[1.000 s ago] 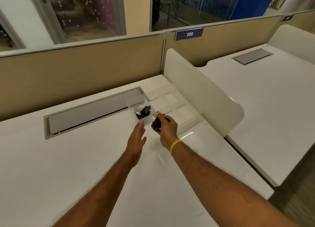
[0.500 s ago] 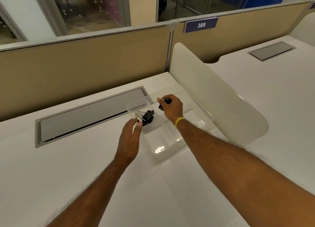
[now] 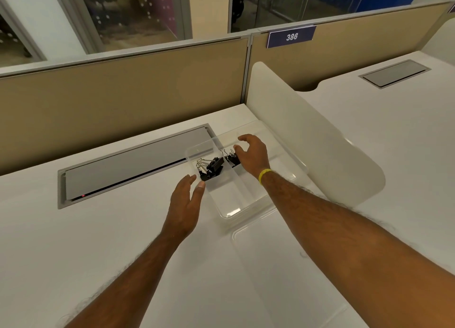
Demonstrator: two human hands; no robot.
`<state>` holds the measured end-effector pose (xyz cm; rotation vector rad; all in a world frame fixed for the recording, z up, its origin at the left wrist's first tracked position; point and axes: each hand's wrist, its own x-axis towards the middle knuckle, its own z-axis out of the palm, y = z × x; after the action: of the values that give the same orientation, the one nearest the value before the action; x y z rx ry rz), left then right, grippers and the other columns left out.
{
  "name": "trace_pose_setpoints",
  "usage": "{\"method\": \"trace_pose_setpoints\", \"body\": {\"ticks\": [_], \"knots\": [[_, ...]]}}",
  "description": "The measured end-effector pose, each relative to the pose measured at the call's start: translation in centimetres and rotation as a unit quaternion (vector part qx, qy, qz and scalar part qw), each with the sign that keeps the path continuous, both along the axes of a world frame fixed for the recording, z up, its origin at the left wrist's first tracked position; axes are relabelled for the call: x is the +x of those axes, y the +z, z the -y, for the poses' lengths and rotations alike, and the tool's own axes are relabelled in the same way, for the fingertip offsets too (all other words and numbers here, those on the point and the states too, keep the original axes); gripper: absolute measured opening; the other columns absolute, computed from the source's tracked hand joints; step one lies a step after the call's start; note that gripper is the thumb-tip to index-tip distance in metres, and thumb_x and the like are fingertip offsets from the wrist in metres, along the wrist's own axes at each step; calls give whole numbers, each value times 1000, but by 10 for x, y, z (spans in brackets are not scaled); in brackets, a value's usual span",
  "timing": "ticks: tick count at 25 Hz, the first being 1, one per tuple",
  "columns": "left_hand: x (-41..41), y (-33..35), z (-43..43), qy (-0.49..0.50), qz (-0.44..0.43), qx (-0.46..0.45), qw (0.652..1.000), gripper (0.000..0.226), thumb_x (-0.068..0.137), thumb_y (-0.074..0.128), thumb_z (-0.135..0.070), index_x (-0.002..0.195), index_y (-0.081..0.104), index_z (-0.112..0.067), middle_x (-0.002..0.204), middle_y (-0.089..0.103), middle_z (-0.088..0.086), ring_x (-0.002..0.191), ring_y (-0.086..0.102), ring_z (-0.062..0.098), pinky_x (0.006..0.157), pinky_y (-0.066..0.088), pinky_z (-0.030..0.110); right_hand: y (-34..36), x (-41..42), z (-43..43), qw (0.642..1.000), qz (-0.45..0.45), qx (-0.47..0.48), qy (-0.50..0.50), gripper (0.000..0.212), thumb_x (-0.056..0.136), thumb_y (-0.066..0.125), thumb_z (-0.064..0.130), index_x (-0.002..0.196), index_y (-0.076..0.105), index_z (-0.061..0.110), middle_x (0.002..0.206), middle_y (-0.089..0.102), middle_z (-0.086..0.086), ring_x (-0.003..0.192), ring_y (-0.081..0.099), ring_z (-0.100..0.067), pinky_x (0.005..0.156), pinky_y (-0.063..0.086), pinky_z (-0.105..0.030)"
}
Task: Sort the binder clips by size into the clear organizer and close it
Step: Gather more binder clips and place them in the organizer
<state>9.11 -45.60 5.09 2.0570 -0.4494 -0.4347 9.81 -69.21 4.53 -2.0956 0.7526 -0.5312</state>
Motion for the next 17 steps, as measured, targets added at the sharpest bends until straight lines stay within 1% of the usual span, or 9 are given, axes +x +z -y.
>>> {"method": "trace_pose_setpoints", "body": {"ticks": [2,5,8,10,12,14,17], "knots": [[-4,1,-6,-9,6,12,1000,68,92,33,-61,147,36,-21,156,31,1,144,26,18,119,20,41,5,-13,-6,1000,1,1,7,32,88,65,15,119,61,9,124,61,-7,118,54,-19,95,38,-20],[-12,0,-16,-21,23,41,999,66,94,34,-60,148,33,-22,158,28,2,145,24,19,119,19,44,7,-34,-22,1000,7,-17,20,32,87,67,16,118,62,8,120,62,-7,114,55,-19,92,38,-17],[-22,1,-32,-44,56,87,994,71,92,31,-64,149,31,-22,159,26,2,146,22,20,119,19,45,8,-58,-49,998,18,-37,54,34,86,68,17,119,61,10,119,62,-4,115,52,-18,97,41,-24],[-28,3,-45,-50,80,113,989,75,90,30,-67,150,30,-21,159,25,2,146,21,19,119,18,43,10,-72,-70,995,19,-53,78,36,86,67,18,121,60,11,123,61,-4,118,49,-17,100,40,-25],[-35,6,-61,-54,114,142,982,76,90,31,-66,150,30,-20,159,25,3,147,20,18,119,17,41,12,-85,-94,992,22,-76,102,37,86,68,18,121,60,12,125,60,-5,122,48,-18,102,39,-28],[-40,8,-78,-62,150,177,971,75,91,32,-65,151,28,-20,160,24,3,147,18,19,120,17,42,14,-97,-119,987,23,-99,124,38,85,68,19,122,59,11,125,60,-6,123,47,-19,104,38,-28],[-47,11,-108,-77,179,227,954,77,91,30,-68,152,25,-21,160,21,4,148,16,21,120,16,44,14,-114,-156,982,18,-111,152,39,85,68,20,122,59,12,128,58,-5,124,46,-17,106,35,-25]]}}
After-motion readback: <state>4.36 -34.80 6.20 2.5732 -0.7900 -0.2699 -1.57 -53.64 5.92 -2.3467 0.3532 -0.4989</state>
